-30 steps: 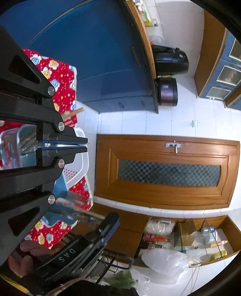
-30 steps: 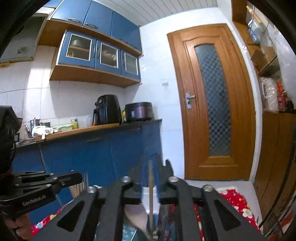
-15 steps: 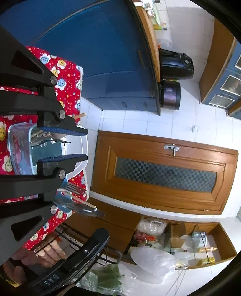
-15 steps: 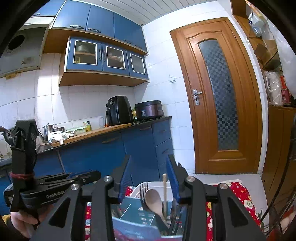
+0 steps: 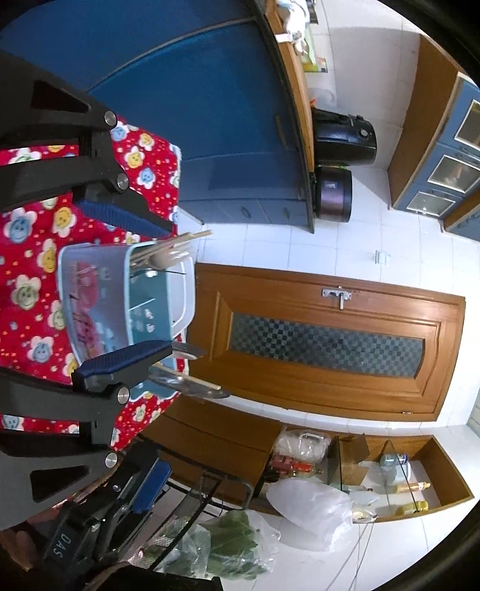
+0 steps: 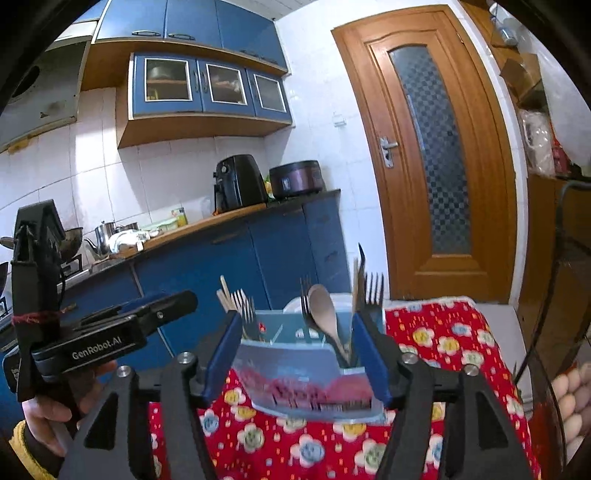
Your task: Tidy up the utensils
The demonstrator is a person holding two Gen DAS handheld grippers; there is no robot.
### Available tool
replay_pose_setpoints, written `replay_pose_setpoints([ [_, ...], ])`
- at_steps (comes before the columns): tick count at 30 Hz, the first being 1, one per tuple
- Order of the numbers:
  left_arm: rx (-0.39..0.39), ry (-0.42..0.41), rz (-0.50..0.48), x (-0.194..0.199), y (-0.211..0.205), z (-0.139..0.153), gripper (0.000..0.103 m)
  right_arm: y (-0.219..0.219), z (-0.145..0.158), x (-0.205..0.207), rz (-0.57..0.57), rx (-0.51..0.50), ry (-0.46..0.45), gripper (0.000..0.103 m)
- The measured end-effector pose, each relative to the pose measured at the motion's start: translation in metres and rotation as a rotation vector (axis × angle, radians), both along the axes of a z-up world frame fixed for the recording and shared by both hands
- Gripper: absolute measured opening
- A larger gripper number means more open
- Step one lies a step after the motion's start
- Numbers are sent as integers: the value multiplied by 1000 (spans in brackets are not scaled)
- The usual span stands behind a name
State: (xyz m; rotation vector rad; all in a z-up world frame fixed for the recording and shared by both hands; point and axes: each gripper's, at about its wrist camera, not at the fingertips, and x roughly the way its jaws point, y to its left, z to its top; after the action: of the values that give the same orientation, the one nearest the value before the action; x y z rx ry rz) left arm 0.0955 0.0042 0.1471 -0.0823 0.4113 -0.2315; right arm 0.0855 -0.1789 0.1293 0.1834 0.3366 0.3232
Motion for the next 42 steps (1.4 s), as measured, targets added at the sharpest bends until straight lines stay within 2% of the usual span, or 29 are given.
replay_pose_setpoints([
  [2, 7, -3, 7, -8, -2, -5, 66, -2, -6, -7, -8, 0, 12, 69],
  [9, 11, 9, 24, -28, -3, -30, 66, -5, -27, -19, -26, -1, 60, 72],
  [21, 12, 84, 24, -31, -13, -74, 66, 2, -63, -31, -62, -44, 96, 75],
  [30, 18, 89, 49, -29, -13, -86, 66, 0, -80, -29, -89, -60, 123, 75],
  [42, 33, 89, 59, -30, -15, -91, 66, -1, -85, -28, -97, -57, 140, 75],
])
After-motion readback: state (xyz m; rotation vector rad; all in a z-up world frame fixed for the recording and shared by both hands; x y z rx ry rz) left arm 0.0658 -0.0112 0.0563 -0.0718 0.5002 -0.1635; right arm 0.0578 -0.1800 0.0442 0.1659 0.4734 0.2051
